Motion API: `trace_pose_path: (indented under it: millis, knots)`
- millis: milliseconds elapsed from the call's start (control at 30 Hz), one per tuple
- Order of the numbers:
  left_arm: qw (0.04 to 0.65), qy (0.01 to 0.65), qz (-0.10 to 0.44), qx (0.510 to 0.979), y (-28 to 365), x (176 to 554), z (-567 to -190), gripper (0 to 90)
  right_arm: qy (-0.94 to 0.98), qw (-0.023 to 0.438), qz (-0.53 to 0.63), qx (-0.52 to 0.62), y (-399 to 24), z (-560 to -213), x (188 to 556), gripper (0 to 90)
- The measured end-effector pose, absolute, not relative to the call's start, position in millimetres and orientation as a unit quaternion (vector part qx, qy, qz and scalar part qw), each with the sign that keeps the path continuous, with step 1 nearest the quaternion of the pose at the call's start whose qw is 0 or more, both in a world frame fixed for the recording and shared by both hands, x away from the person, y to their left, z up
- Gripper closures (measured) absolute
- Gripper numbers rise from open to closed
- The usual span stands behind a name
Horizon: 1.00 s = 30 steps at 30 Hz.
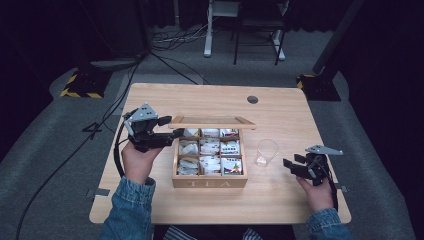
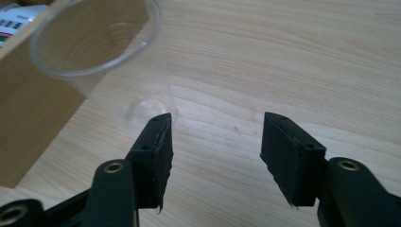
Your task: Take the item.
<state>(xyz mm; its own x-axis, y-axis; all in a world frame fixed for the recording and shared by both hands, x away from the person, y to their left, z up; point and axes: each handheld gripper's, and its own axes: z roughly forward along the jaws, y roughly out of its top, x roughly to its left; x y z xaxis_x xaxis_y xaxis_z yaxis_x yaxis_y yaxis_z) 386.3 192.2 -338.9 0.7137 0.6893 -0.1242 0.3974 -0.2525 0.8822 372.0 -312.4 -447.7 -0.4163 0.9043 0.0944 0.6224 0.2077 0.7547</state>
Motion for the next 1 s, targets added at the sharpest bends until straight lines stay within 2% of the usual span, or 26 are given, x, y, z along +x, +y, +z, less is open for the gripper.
trace_pose_path:
  millis: [267, 667, 1000]
  knots:
    - [0.482, 0.355, 0.152, 0.787, 188, 389, -342, 35.6, 0.774, 0.186, 0.388, 0.464, -288, -422, 360, 44.4]
    - [0.485, 0.355, 0.155, 0.784, 187, 387, -341, 35.7, 0.791, 0.163, 0.419, 0.415, -251, -391, 347, 44.2]
    - [0.49, 0.35, 0.152, 0.784, 190, 389, -341, 35.6, 0.814, 0.143, 0.42, 0.374, -210, -377, 353, 44.1]
